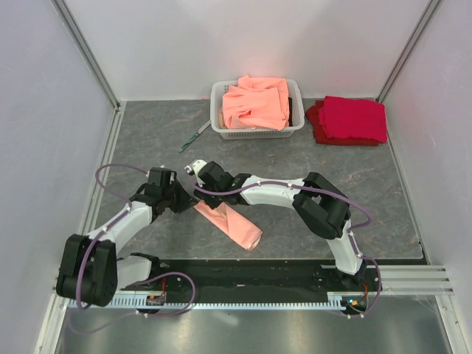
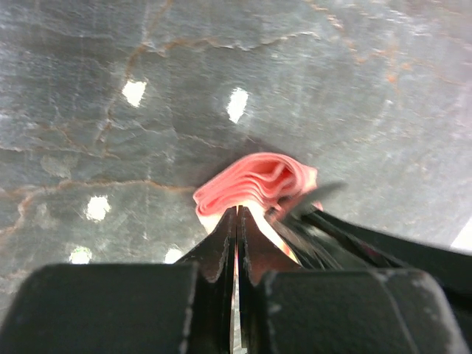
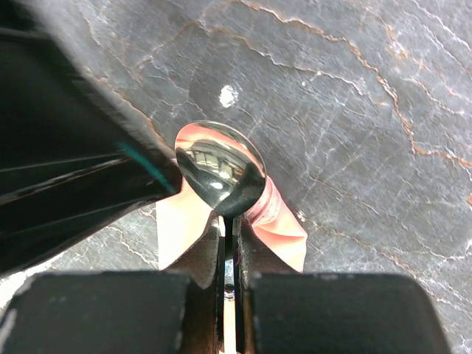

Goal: Fold the napkin into a case and place the utensils inside
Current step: Insert the spoon into the folded napkin.

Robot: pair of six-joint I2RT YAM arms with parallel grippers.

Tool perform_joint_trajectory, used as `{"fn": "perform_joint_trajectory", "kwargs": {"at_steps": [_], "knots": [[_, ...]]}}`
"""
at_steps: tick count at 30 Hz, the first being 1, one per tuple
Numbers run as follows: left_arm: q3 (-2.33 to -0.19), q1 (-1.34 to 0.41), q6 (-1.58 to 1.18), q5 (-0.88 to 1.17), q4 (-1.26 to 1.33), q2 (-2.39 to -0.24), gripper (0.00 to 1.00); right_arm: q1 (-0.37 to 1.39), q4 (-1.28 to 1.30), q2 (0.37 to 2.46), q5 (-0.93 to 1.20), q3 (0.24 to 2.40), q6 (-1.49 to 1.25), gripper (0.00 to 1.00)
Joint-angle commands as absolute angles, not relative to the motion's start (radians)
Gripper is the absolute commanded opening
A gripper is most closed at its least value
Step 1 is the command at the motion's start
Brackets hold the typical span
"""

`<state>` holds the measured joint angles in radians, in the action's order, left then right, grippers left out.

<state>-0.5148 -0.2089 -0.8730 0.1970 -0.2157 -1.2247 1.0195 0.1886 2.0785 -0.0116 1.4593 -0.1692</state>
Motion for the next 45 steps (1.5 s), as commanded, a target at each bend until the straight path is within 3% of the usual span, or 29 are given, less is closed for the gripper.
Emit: {"fn": "perform_joint_trajectory", "kwargs": {"at_steps": [1,7,19,23,45], "knots": [[-0.479,-0.204,-0.899,0.229,-0.213,-1.122,0.08,1.025,0.219,2.052,-0.035,1.476,-0.195,0.00],[-0.437,-0.206,-0.946,0.262,-0.184,-1.111,0.02,1.025,0.227,2.052,-0.029,1.483,-0.207,0.00],[-0.433,-0.210,-0.957,0.312,-0.043,-1.177,0.02,1.025,0.247,2.052,-0.029,1.508,-0.216,0.01],[-0.433,-0.210,-0.962,0.311,-0.035,-1.218,0.02,1.025,0.252,2.045,-0.029,1.517,-0.229,0.07],[-0.462,-0.233,-0.954,0.345,-0.028,-1.256,0.02,1.025,0.250,1.962,-0.055,1.483,-0.241,0.05]]}}
